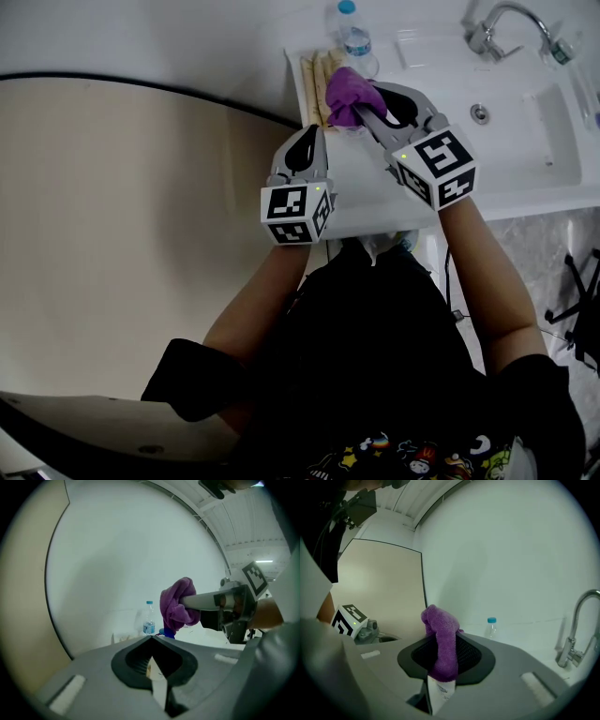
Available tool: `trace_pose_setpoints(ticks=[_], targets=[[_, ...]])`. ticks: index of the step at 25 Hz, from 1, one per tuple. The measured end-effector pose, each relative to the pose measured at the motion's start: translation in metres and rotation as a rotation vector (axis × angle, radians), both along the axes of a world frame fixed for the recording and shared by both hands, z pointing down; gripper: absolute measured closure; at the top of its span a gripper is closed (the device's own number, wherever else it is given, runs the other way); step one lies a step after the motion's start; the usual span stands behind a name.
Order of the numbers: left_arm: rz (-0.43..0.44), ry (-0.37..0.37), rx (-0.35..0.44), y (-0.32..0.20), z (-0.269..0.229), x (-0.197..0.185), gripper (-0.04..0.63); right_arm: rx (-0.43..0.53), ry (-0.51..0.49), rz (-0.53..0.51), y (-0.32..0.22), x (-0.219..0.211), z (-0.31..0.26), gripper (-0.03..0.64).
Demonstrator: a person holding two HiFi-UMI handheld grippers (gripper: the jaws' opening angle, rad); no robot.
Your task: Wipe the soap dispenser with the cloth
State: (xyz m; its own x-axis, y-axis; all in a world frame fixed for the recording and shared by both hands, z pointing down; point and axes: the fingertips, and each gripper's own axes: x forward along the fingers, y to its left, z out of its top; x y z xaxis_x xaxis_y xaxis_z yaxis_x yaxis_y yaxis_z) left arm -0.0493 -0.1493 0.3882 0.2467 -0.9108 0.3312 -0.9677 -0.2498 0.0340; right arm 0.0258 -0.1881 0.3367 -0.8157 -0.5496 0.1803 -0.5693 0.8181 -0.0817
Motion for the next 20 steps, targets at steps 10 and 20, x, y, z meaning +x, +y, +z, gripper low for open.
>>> trace_pose_setpoints(ticks=[10, 20], targets=[[0.030, 0.020, -0.014, 0.008, 0.007, -0.027, 0.595, -0.026, 0.031, 0.034, 0.014, -0.035, 0.025, 0.503], [0.107, 0.053, -0.017, 0.006, 0.017, -0.034, 0.595, -0.001, 0.081, 0.138, 0.027, -0.023, 0.023, 0.502]])
